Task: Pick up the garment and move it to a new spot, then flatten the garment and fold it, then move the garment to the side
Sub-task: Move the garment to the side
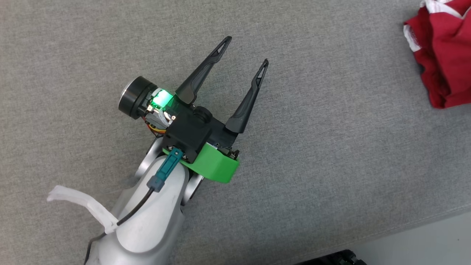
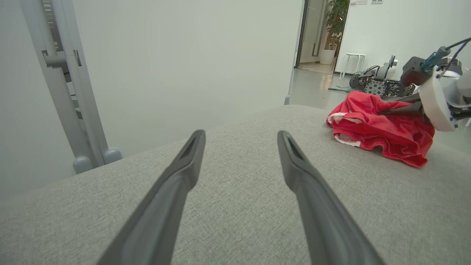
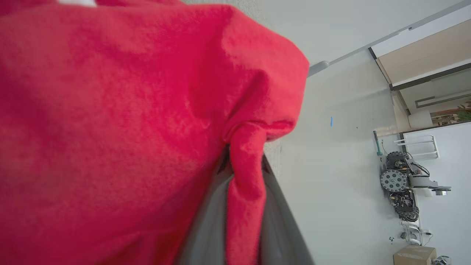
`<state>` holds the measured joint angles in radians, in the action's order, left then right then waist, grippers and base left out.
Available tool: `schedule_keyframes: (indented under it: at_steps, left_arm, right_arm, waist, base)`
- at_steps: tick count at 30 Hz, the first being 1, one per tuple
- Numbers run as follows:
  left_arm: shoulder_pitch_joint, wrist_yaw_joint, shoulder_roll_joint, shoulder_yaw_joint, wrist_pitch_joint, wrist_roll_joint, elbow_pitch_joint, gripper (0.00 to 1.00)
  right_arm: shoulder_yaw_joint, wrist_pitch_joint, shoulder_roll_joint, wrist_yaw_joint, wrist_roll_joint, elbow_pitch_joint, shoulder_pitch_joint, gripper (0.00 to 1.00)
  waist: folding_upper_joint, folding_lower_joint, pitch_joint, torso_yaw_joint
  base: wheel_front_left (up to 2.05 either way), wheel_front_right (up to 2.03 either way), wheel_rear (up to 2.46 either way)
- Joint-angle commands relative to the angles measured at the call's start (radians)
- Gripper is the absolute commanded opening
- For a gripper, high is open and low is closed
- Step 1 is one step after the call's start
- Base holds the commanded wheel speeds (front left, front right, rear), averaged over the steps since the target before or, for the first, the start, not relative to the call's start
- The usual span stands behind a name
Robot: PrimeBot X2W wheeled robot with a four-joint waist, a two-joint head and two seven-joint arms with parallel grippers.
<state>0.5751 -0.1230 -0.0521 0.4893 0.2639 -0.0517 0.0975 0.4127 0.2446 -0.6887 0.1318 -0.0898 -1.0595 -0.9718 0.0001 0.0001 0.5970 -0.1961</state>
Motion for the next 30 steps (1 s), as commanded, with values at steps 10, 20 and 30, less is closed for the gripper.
schedule_keyframes:
  at_steps: [10,20,30]
  left_arm:
    - [-0.058,0.017,-0.003,-0.034,0.000,-0.031,-0.009,1.00]
    - [-0.209,0.055,-0.001,-0.135,0.000,-0.068,-0.037,1.00]
    - [-0.419,0.139,0.000,-0.244,0.000,-0.078,-0.025,1.00]
  right_arm:
    - [-0.142,0.021,0.039,-0.002,0.046,-0.038,-0.008,1.00]
    - [-0.301,0.021,0.215,-0.002,-0.022,0.218,0.162,1.00]
    - [-0.388,0.021,0.438,-0.002,-0.081,0.606,0.489,1.00]
  waist:
    - [-0.0001,-0.0001,-0.103,0.040]
    - [-0.0001,-0.0001,-0.335,0.070]
    - [-0.0001,-0.0001,-0.492,0.158]
  base:
    - [0.00,0.00,0.00]
    - [0.00,0.00,0.00]
    - [0.00,0.00,0.00]
